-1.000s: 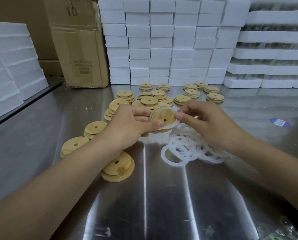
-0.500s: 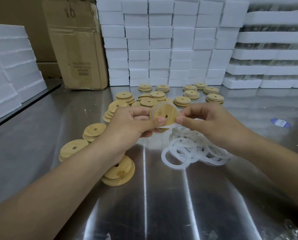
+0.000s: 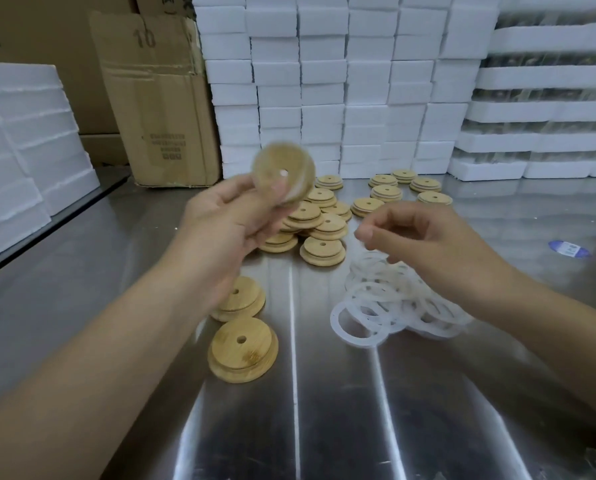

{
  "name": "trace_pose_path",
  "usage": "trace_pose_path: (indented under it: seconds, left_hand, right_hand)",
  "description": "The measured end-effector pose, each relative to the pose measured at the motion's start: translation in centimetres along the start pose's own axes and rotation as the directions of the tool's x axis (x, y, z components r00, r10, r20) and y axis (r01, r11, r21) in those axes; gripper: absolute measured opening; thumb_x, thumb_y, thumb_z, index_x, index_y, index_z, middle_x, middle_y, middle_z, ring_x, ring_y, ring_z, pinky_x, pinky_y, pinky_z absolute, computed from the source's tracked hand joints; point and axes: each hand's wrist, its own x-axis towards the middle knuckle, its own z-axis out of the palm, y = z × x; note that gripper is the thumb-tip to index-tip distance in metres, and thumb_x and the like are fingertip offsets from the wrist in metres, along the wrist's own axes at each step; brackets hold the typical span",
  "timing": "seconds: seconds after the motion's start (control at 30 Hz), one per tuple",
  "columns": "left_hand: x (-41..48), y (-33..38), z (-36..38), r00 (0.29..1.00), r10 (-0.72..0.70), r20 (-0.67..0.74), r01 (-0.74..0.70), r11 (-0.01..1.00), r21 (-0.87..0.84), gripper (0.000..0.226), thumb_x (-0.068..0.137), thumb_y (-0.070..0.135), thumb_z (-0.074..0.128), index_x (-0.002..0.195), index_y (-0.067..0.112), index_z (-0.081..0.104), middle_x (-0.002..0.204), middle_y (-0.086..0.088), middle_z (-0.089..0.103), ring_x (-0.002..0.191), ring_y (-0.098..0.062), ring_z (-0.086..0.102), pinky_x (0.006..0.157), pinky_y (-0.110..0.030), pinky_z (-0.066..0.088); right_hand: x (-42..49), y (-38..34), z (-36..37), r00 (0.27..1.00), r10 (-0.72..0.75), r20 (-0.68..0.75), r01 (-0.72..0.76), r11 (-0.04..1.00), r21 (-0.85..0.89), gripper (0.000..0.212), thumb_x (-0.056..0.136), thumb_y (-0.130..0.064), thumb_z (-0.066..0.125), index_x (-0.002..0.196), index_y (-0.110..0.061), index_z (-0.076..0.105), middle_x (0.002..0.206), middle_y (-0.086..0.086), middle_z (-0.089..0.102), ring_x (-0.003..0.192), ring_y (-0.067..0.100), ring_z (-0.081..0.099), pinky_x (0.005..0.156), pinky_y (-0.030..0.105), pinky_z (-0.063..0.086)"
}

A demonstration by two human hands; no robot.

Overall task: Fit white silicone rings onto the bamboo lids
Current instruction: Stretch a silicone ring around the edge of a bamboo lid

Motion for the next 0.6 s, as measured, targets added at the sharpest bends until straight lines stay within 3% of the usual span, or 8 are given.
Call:
trace_pose_path:
  seconds: [0.1, 0.2, 0.37, 0.47, 0.6]
  left_hand:
    - [-0.4, -1.3, 1.4, 0.993, 0.109, 0.055, -0.119, 0.964, 0.237, 0.031, 0.083, 0.025, 0.089, 0.112, 0.018, 0.08, 0.102, -0.004, 0.084, 0.096, -0.016, 0.08, 0.08, -0.023, 0.063]
    - [-0.7, -2.1, 2.0, 0.972, 0.177, 0.157, -0.217, 0.928, 0.303, 0.025, 0.083, 0.008, 0.089, 0.105, 0.016, 0.081, 0.096, 0.002, 0.083, 0.09, -0.01, 0.078, 0.078, -0.019, 0.061]
    - [-0.9, -2.9, 2.3, 0.959, 0.169, 0.229, -0.244, 0.903, 0.354, 0.032, 0.08, 0.001, 0.09, 0.109, 0.009, 0.078, 0.105, -0.005, 0.082, 0.1, -0.023, 0.08, 0.084, -0.024, 0.063]
    - [-0.9, -3.2, 2.4, 0.947, 0.178, 0.268, -0.276, 0.878, 0.391, 0.032, 0.084, 0.008, 0.088, 0.115, 0.012, 0.08, 0.109, -0.002, 0.082, 0.105, -0.019, 0.078, 0.09, -0.031, 0.064]
    - [-0.7, -3.3, 2.2, 0.944, 0.177, 0.278, -0.276, 0.886, 0.373, 0.022, 0.091, 0.012, 0.081, 0.112, 0.015, 0.082, 0.102, 0.001, 0.084, 0.092, -0.009, 0.079, 0.075, -0.017, 0.059]
  right_hand:
    - [-0.1, -0.4, 0.3, 0.996, -0.06, -0.067, 0.064, 0.996, 0.062, 0.02, 0.094, -0.043, 0.072, 0.091, -0.023, 0.076, 0.091, -0.002, 0.077, 0.089, 0.02, 0.072, 0.072, 0.018, 0.053]
    - [-0.2, -0.5, 0.7, 0.988, -0.108, -0.113, 0.114, 0.992, 0.052, 0.011, 0.096, -0.032, 0.077, 0.091, -0.023, 0.073, 0.086, -0.007, 0.075, 0.083, 0.013, 0.071, 0.07, 0.014, 0.049]
    - [-0.4, 0.3, 0.8, 0.976, -0.167, -0.139, 0.149, 0.98, -0.129, 0.008, 0.097, -0.025, 0.076, 0.094, -0.03, 0.072, 0.092, -0.013, 0.074, 0.091, 0.012, 0.071, 0.072, 0.04, 0.057]
    - [-0.3, 0.5, 0.7, 0.976, -0.191, -0.101, 0.175, 0.973, -0.147, 0.01, 0.099, -0.022, 0.074, 0.095, -0.031, 0.073, 0.095, -0.015, 0.076, 0.094, 0.011, 0.072, 0.074, 0.033, 0.056]
    - [0.1, 0.5, 0.2, 0.983, -0.176, -0.054, 0.17, 0.98, -0.105, 0.009, 0.099, -0.021, 0.074, 0.093, -0.026, 0.077, 0.093, -0.012, 0.077, 0.09, 0.009, 0.071, 0.07, 0.02, 0.051]
